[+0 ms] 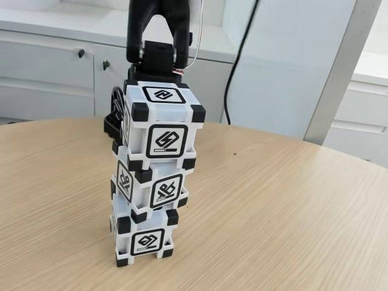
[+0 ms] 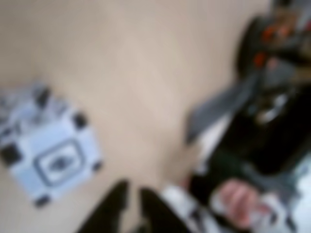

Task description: Stack cubes from left to right.

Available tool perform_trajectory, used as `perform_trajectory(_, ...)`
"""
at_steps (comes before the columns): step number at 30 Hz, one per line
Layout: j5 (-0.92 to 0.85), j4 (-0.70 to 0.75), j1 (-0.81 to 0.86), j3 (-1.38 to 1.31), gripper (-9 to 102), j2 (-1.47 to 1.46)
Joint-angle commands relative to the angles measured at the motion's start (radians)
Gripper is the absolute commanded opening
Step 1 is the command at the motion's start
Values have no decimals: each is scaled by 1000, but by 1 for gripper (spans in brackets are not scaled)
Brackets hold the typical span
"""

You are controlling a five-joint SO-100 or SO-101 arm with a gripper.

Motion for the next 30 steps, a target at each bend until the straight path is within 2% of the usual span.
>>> perform_trajectory(1,32,-51,-75,-28,0,5)
perform_trajectory(12,43,-44,-414,-18,0,17)
perform_trajectory(21,-2,-57,-419,250,0,17)
perform_trajectory(30,12,-261,-410,433,0,75)
